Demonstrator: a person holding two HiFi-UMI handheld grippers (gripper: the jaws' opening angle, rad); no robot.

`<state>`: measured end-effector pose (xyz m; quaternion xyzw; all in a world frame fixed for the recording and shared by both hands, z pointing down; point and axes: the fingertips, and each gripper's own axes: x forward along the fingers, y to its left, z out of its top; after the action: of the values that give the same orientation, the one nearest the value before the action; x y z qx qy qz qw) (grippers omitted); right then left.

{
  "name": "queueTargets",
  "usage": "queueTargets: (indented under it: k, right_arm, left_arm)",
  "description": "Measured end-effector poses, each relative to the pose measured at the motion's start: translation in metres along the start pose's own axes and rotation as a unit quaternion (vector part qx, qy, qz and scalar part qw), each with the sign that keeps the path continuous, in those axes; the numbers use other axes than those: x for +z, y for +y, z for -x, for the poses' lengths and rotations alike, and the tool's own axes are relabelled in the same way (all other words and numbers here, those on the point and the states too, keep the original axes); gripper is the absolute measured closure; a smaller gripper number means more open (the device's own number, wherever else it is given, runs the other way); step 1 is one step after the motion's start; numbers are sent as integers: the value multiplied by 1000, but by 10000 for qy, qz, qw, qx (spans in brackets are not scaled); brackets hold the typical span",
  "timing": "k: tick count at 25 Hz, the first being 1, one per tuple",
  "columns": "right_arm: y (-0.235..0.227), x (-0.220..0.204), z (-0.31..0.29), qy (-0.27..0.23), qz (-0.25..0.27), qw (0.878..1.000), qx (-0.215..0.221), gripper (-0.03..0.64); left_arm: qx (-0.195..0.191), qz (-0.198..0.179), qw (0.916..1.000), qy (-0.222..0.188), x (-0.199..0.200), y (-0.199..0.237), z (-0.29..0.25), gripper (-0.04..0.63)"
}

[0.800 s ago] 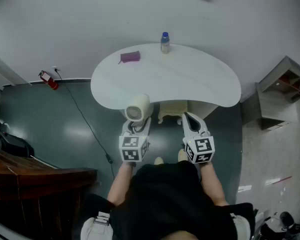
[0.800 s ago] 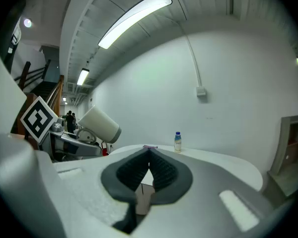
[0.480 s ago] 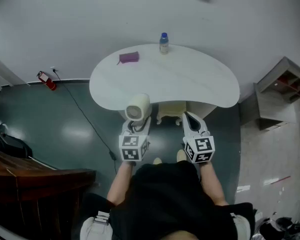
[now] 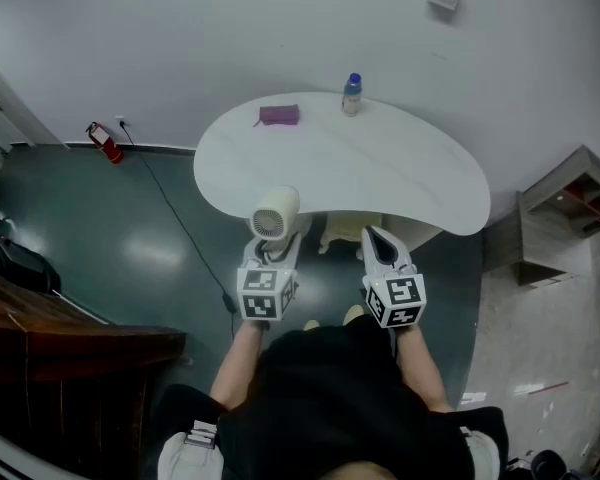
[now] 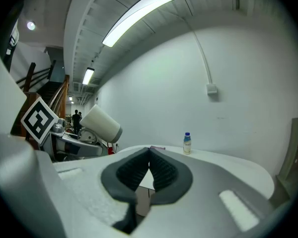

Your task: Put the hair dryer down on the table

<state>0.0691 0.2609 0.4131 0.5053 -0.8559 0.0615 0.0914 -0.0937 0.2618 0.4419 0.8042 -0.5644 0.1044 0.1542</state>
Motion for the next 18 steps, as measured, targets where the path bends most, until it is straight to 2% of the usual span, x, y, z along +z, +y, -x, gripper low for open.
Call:
queueTargets:
  k: [9,18]
  right_arm:
    - [18,4,-50,88,76,9982,591,614]
    - [-6,16,-127,149,27,9944,1047,614]
  left_arm:
    - [498,205,9985,15,3,39,-8,402]
    - [822,314,9961,91,22,67,-63,402]
